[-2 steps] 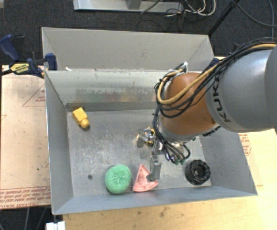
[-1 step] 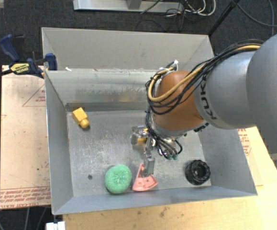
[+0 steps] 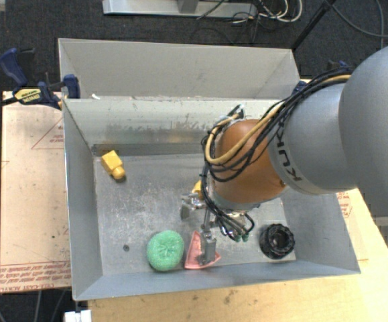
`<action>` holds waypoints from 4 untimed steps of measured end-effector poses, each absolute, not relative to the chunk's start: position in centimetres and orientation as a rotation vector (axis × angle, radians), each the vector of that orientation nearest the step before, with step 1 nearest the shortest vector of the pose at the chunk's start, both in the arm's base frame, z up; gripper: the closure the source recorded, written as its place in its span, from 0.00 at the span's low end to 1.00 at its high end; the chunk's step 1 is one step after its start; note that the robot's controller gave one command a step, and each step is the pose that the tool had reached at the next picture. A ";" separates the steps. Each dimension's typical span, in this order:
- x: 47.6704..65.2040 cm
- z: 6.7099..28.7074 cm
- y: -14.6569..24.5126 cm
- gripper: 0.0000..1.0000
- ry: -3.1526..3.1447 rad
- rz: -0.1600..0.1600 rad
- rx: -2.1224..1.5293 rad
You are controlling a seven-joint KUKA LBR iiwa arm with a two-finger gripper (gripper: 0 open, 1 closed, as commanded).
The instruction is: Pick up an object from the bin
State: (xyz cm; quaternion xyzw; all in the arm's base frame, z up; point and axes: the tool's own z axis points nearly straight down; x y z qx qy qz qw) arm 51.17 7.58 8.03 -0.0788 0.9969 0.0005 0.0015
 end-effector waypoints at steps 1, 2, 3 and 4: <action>50.1 7.4 8.9 0.00 3.135 0.002 -0.188; 50.0 7.1 10.9 1.00 3.106 0.002 -0.445; 50.0 7.1 10.9 1.00 3.107 0.002 -0.442; 48.6 20.8 11.3 1.00 3.104 0.002 -0.472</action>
Offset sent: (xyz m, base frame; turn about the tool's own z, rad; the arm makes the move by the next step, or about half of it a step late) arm -0.0130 0.0324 -0.0103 -0.1269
